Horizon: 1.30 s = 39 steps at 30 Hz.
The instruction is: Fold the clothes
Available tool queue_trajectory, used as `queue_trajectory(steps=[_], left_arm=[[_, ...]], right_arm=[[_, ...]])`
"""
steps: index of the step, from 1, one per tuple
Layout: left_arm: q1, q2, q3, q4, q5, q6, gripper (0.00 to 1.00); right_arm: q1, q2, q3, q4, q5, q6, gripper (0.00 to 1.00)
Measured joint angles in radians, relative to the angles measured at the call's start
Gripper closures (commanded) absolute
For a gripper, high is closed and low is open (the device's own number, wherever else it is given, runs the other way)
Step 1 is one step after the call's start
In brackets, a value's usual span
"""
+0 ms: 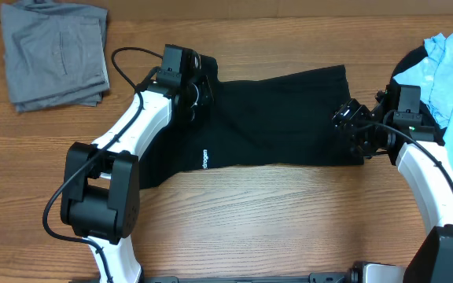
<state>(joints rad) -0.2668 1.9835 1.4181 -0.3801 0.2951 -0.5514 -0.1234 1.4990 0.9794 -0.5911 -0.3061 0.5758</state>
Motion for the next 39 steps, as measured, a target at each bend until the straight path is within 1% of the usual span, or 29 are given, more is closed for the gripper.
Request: queue_trajectory(steps=[1,4,5,8,11,13,14,15,16,17,18,19,20,21,23,25,27,31,39], left_arm=[[0.000,0.000,0.000,0.012,-0.002,-0.001,0.44],[0.000,0.000,0.000,0.030,-0.004,0.000,0.27],[0.000,0.000,0.000,0.029,-0.003,0.000,0.23],[0.000,0.000,0.000,0.005,-0.006,0.003,0.22],[0.009,0.000,0.002,-0.076,-0.006,0.004,0.22],[0.022,0.000,0.004,-0.142,-0.007,0.005,0.26],[0.029,-0.001,0.006,-0.170,-0.007,0.008,0.29],[0.040,-0.005,0.008,-0.209,-0.007,0.012,0.34],[0.051,-0.010,0.010,-0.244,-0.008,0.021,0.37],[0.061,-0.016,0.012,-0.285,-0.008,0.032,0.46],[0.071,-0.028,0.013,-0.336,-0.011,0.037,0.56],[0.079,-0.043,0.014,-0.386,-0.013,0.050,0.68],[0.085,-0.055,0.015,-0.430,-0.018,0.061,0.83],[0.089,-0.066,0.018,-0.465,-0.022,0.076,0.88],[0.089,-0.081,0.022,-0.547,-0.041,0.091,0.94],[0.085,-0.085,0.021,-0.599,-0.066,0.105,0.95],[0.084,-0.085,0.013,-0.609,-0.084,0.110,0.96],[0.084,-0.085,-0.031,-0.595,-0.099,0.114,0.96],[0.084,-0.085,-0.172,-0.505,-0.130,0.117,0.96]], right_arm=[[0.000,0.000,0.000,0.001,0.000,0.000,0.09],[0.000,0.000,0.000,0.000,0.000,0.000,0.09],[0.000,0.000,0.000,0.000,0.000,0.000,0.09],[0.000,0.000,0.000,0.000,0.000,0.000,0.09],[0.000,0.000,0.000,-0.002,0.000,0.000,0.09],[0.000,0.000,0.000,-0.002,0.000,-0.001,0.12],[0.000,0.000,-0.001,-0.002,0.000,-0.001,0.18],[0.000,0.000,-0.002,-0.002,0.000,-0.002,0.29],[0.000,0.000,-0.002,-0.002,-0.001,-0.002,0.38],[0.000,0.000,-0.004,-0.002,0.001,-0.005,0.53],[0.001,0.000,-0.005,-0.004,0.000,-0.003,0.66],[0.001,0.000,-0.006,-0.004,0.000,-0.004,0.77],[0.001,0.000,-0.006,-0.004,0.000,-0.003,0.91],[0.001,0.000,-0.006,-0.004,0.002,0.000,0.96],[0.001,0.006,-0.006,-0.001,0.008,0.000,0.96],[0.001,0.026,-0.006,0.004,0.020,0.005,0.96],[0.001,0.064,-0.006,0.007,0.039,0.016,0.96],[0.001,0.150,-0.006,0.025,0.056,0.032,0.96],[0.001,0.272,-0.006,0.030,0.074,0.068,0.96]])
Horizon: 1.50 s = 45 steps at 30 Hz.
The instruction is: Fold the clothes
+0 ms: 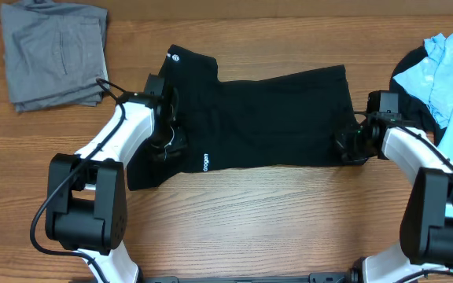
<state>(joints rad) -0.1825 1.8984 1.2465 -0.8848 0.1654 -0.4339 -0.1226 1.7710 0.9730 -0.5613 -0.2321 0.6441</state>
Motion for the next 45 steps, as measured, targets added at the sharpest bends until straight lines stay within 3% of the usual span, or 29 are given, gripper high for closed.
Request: queue_trajectory(steps=[10,18,25,34,39,45], left_arm=[[0.041,0.002,-0.074,0.050,-0.113,0.000,0.93],[0.174,0.002,-0.074,-0.025,-0.136,0.000,0.96],[0.193,0.002,-0.076,-0.106,-0.179,-0.003,0.96],[0.193,-0.103,-0.099,-0.169,-0.224,-0.034,0.96],[0.188,-0.300,-0.099,-0.132,-0.230,-0.038,0.79],[0.159,-0.379,-0.099,-0.054,-0.186,-0.013,0.64]], right_arm=[[0.004,0.016,0.008,-0.046,0.051,0.074,0.96],[0.002,0.010,0.018,-0.116,0.116,0.157,0.96],[0.001,-0.003,0.019,-0.171,0.150,0.207,0.96],[-0.015,-0.206,-0.002,-0.263,0.285,0.220,0.96],[-0.015,-0.344,0.000,-0.249,0.293,0.192,0.70],[-0.015,-0.351,0.002,-0.203,0.171,0.091,0.59]])
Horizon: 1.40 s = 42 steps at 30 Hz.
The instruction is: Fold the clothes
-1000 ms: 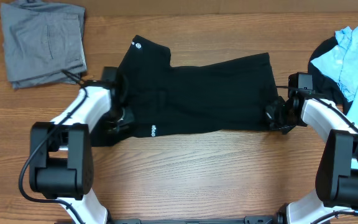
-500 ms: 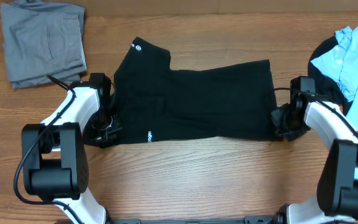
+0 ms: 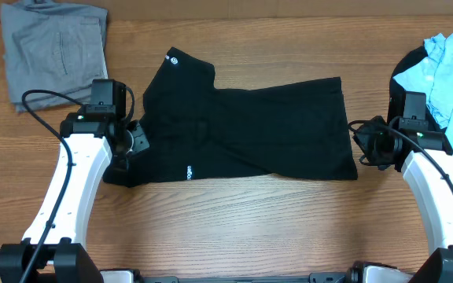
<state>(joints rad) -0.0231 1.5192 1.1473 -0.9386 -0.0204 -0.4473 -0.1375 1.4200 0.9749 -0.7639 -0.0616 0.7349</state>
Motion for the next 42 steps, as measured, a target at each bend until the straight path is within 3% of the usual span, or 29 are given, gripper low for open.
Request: queue_trajectory(steps=[2,4,14,25,29,34,42], left_arm=[[-0.015,0.013,0.000,0.016,0.026,0.016,0.59],[-0.032,0.035,0.000,0.022,0.041,0.029,0.58],[-0.089,0.216,0.000,0.022,0.089,0.037,0.56],[-0.089,0.249,0.000,0.045,0.096,0.037,0.55],[-0.089,0.249,0.000,0.047,0.096,0.037,0.55],[-0.089,0.249,0.000,0.048,0.096,0.037,0.55],[-0.089,0.249,0.000,0.048,0.096,0.037,0.55]], right_arm=[[0.000,0.008,0.000,0.012,-0.025,-0.025,0.48],[0.000,0.024,0.000,0.018,-0.040,-0.050,0.45],[0.001,0.198,0.000,0.082,-0.084,-0.145,0.45],[0.021,0.327,0.000,0.106,-0.117,-0.215,0.49],[0.030,0.333,0.001,0.110,-0.116,-0.228,0.60],[0.030,0.343,0.002,0.117,-0.117,-0.240,0.85],[0.033,0.348,0.002,0.117,-0.106,-0.240,0.92]])
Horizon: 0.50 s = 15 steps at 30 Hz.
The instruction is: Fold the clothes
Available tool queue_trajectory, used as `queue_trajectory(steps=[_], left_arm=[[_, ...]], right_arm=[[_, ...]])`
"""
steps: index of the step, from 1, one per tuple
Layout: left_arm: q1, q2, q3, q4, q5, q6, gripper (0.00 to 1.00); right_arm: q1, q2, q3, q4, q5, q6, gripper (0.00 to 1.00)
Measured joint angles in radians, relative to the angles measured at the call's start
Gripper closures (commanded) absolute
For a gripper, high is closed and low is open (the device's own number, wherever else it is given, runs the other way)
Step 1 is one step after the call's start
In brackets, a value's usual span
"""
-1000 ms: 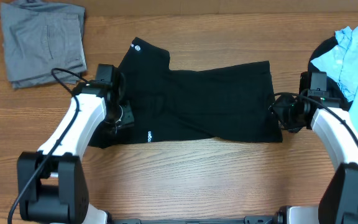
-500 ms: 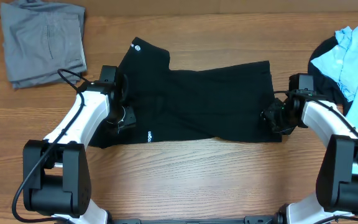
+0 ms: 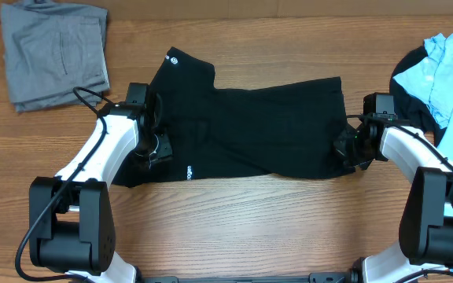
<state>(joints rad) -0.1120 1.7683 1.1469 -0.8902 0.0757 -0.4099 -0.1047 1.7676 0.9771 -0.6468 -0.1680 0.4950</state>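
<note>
A black garment [image 3: 250, 130] lies spread flat across the middle of the table, with a small white logo [image 3: 188, 173] near its lower left edge. My left gripper [image 3: 154, 146] sits low on the garment's left part, dark against the black cloth. My right gripper [image 3: 346, 149] is at the garment's right edge, near the lower right corner. The overhead view does not show how either gripper's jaws stand, or whether they hold cloth.
A folded grey garment [image 3: 53, 53] lies at the back left corner. A light blue shirt [image 3: 447, 67] on top of dark cloth lies at the right edge. The wooden table [image 3: 242, 228] shows in front of the black garment.
My left gripper moved right, from just off the garment's left edge onto its left part. My right gripper moved left, from beside the right edge onto it. The garment lies as before.
My left gripper was at the garment's back left corner and my right at its right edge. Then the left was lower on the left side. Then both stood just outside the garment, which had shifted and flattened. Now both are back at its left and right edges.
</note>
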Motion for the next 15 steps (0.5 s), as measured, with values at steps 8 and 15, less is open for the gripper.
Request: queue_trajectory(steps=[8,15], left_arm=[[0.000,0.000,0.000,0.000,0.000,0.002,0.55],[0.000,0.000,0.000,0.000,0.000,0.003,0.54]], right_arm=[[0.000,0.010,0.032,-0.067,0.015,0.002,0.82],[0.001,0.011,0.041,-0.080,0.025,0.006,0.83]])
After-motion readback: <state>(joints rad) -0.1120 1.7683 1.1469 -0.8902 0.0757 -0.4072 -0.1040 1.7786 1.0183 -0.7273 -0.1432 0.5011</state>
